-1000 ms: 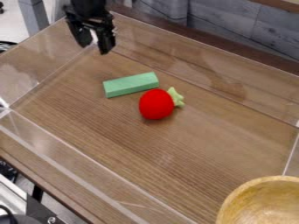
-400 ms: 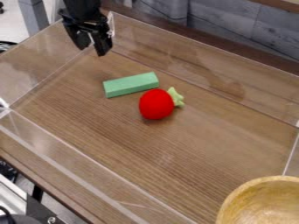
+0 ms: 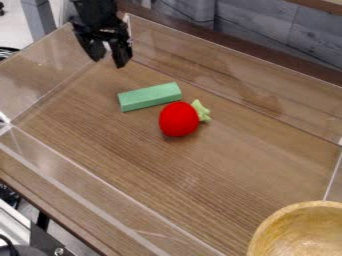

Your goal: Move the red fruit to the right

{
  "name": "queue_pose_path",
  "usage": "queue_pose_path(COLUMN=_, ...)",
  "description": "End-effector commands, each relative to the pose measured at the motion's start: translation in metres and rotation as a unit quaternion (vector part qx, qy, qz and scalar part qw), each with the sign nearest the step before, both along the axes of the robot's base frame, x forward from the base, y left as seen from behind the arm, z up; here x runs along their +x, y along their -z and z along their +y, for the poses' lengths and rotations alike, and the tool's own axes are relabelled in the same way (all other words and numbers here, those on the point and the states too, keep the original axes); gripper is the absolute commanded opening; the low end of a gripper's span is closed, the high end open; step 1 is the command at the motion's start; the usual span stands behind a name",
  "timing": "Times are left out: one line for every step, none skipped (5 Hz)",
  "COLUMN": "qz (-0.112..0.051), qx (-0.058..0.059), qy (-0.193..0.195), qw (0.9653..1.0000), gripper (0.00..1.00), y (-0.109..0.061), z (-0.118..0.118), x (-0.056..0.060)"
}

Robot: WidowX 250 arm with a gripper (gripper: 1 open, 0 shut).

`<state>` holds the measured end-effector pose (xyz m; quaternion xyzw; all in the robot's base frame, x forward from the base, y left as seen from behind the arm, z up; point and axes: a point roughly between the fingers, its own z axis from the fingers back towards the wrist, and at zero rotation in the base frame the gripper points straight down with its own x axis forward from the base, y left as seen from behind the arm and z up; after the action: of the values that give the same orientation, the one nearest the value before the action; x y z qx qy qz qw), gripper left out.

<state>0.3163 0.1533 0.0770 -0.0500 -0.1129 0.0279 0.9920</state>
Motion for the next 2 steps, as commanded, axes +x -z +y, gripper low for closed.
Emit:
queue_pose_path(qz=-0.033, qx=0.026, qy=-0.015, qw=0.9990, gripper=1.00, y=-0.023, z=-0.001, x=0.005)
queue_pose_path(qz=-0.023, qx=0.022, qy=0.008, qw=0.9995, gripper=1.00, y=-0.010, z=-0.014, x=-0.003)
